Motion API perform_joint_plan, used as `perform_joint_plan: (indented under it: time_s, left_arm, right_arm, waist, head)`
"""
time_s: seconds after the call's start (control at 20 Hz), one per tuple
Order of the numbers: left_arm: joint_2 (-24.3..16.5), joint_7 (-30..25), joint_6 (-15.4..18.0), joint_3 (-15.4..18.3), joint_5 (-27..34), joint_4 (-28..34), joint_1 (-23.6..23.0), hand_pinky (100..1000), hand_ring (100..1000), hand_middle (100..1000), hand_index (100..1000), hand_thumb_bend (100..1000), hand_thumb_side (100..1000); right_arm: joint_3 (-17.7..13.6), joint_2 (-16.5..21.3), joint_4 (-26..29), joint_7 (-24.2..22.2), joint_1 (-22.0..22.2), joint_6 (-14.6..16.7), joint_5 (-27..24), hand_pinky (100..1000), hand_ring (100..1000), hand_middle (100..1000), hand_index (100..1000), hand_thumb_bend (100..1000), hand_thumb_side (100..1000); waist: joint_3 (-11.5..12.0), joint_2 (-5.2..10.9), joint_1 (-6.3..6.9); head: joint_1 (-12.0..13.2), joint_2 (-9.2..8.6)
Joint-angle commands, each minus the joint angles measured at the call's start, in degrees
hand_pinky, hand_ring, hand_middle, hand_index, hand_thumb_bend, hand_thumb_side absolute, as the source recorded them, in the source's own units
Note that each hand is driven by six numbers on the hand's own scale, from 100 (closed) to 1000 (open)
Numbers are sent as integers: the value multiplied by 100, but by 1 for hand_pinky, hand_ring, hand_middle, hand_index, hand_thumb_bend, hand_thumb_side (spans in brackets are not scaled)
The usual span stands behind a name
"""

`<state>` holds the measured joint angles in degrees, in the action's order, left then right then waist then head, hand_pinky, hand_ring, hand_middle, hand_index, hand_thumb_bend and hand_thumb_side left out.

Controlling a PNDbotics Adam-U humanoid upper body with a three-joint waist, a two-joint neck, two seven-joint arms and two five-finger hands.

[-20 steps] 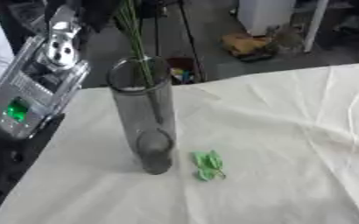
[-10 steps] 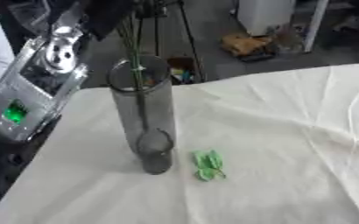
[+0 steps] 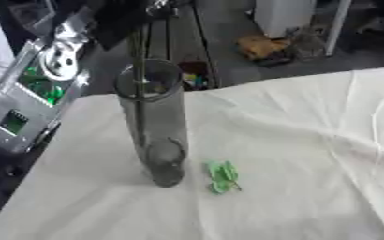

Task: Arrange flowers into the vase.

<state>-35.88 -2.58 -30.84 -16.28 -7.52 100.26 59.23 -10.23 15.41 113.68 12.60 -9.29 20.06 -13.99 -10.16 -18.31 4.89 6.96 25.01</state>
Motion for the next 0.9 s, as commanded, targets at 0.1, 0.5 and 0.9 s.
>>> perform_joint_plan:
  time_s: [0.1,0.5,0.9]
  left_arm:
    - [-198,-214,24,123,-137,101,39,404,715,731,648,100,825]
    - [-217,-281,49,135,-157,138,-51,417,731,753,730,100,905]
    - [-233,-189,53,145,-85,182,-126,438,750,777,780,100,986]
  right_arm:
    - [-29,69,91,2,-26,-9,-36,232,348,239,551,100,949]
    - [-28,59,91,-12,-33,-3,-35,233,349,239,551,100,949]
    - [-20,54,91,-30,-41,-4,-41,234,349,239,552,100,950]
  waist:
    - [7,128,-35]
    - [12,100,-48]
    - [33,80,-64]
  head:
    - [-11,-70]
    - [-15,-93]
    - [-26,-123]
